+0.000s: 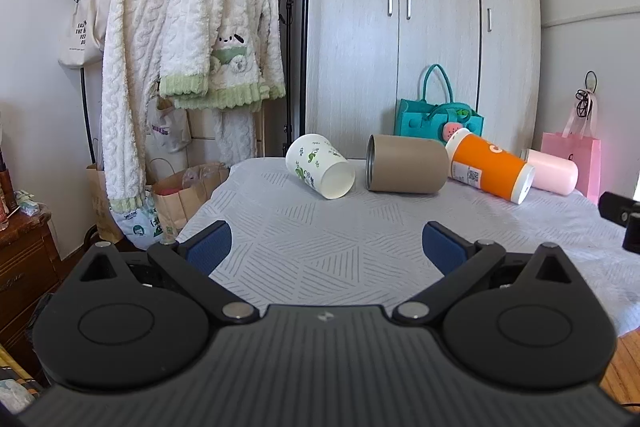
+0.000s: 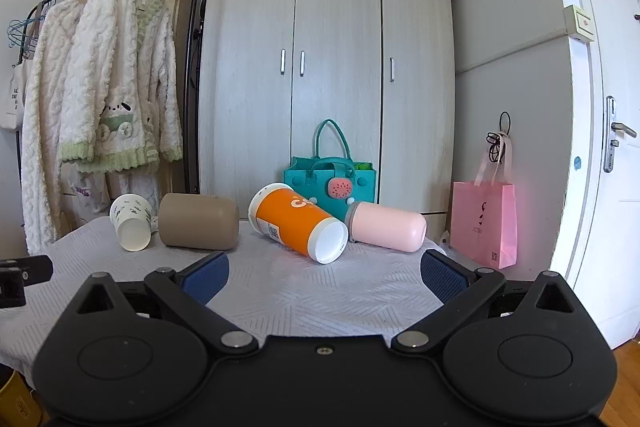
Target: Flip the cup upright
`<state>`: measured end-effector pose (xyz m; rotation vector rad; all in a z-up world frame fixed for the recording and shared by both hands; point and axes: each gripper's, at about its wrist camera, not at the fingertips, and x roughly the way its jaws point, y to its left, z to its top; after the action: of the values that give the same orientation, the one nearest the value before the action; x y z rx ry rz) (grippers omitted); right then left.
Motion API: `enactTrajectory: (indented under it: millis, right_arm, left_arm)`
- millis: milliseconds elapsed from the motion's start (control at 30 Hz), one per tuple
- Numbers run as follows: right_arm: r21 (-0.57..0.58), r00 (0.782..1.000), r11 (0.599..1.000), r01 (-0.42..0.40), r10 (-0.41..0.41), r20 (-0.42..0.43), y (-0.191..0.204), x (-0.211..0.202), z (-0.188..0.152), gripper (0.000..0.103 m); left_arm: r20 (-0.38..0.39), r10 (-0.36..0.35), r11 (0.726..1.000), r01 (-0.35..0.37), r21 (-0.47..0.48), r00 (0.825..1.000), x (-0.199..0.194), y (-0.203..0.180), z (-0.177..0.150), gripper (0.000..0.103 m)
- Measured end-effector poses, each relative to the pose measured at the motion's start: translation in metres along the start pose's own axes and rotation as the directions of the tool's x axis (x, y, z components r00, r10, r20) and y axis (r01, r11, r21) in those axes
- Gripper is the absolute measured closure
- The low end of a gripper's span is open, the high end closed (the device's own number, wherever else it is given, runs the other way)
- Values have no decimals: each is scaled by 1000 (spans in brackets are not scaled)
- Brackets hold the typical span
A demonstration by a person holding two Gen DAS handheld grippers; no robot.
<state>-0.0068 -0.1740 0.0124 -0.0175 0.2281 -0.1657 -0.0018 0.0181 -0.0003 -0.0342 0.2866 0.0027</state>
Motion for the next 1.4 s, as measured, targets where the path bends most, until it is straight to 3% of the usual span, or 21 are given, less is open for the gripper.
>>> enactTrajectory:
  millis: [100,267,433,600,1400]
  right_arm:
    - [0,1000,1000,0,0,-2,0,1,0,0]
    - [-1,1000,1000,1,-1,-6,0,2,0,0]
    - [-1,1000,1000,4,-4,-11,-1,4,-1,0]
    - [-11,1000,1000,5,-5,-16,-2,7,-3,0]
    - [-40,999,999,4,-6,-39,3,9,-8,0]
  left_arm:
    - [18,-20,1000,21,-14,1000,-3,1,0,0]
    - [22,35,999,-35,-5,999,-2,2,1,0]
    - [12,24,1000,-24,-9,1000,-1,7,1,0]
    - [19,82,996,-83,22,996,-2,8,0,0]
    - [-19,56,998,-55,4,998,0,10,-4,0]
